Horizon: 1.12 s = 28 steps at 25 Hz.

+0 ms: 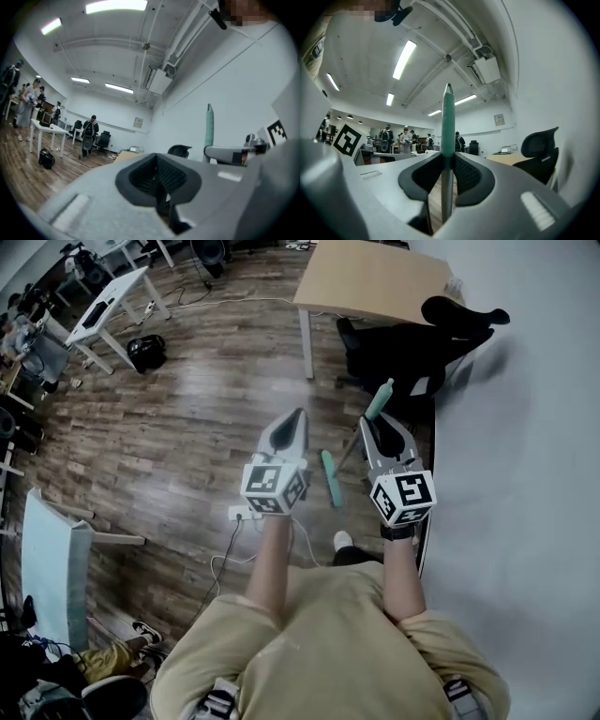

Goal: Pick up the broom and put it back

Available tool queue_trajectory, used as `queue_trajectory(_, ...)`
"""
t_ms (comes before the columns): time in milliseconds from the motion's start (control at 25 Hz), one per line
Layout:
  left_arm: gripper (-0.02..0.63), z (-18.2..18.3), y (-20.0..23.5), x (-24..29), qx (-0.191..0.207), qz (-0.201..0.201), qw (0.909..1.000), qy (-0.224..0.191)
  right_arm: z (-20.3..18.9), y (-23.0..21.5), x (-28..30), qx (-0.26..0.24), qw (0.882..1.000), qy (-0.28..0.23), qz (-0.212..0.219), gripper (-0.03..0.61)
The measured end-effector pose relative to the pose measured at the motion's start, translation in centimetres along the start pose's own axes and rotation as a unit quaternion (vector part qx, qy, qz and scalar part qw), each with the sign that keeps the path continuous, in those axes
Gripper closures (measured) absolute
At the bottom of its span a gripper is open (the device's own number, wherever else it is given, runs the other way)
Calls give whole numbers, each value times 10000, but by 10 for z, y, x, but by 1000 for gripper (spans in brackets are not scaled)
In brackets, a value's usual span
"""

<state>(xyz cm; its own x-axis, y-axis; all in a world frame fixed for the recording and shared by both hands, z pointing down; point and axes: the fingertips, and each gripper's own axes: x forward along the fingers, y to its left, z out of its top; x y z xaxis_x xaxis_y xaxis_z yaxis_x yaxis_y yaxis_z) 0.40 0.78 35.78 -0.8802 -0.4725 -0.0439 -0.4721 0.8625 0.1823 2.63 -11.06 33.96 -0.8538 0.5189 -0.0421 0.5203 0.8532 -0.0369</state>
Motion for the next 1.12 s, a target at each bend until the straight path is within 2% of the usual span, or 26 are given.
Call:
queue_trajectory(120,612,16,25,16,24,534,9985,-125,15,-3,46,-38,9983,-41,574,499)
queue_trajectory(280,612,27,56,19,198,1049,9942,-97,30,-21,95,49,9961,-191,859,497)
queue_trajectory(520,612,35,147,6,305,1930,9806,-168,-5,6,196,17,9885,55,1514,497)
queue_trajectory(680,612,29,215,24,305,2167,9755,-230,-30,27,270,67,9819,197,1882,499)
queue_trajectory(800,612,25,281,50,192,2272,9733,-270,-43,37,335,224,9805,257,1936,499)
queue_trajectory(960,612,57,373,70,-7,2496,9674,-422,-38,64,422,190,9814,285,1887,499)
queue_trajectory(1120,612,95,455,85,4,2530,9661,-514,-34,105,505,-107,9804,278,1945,499)
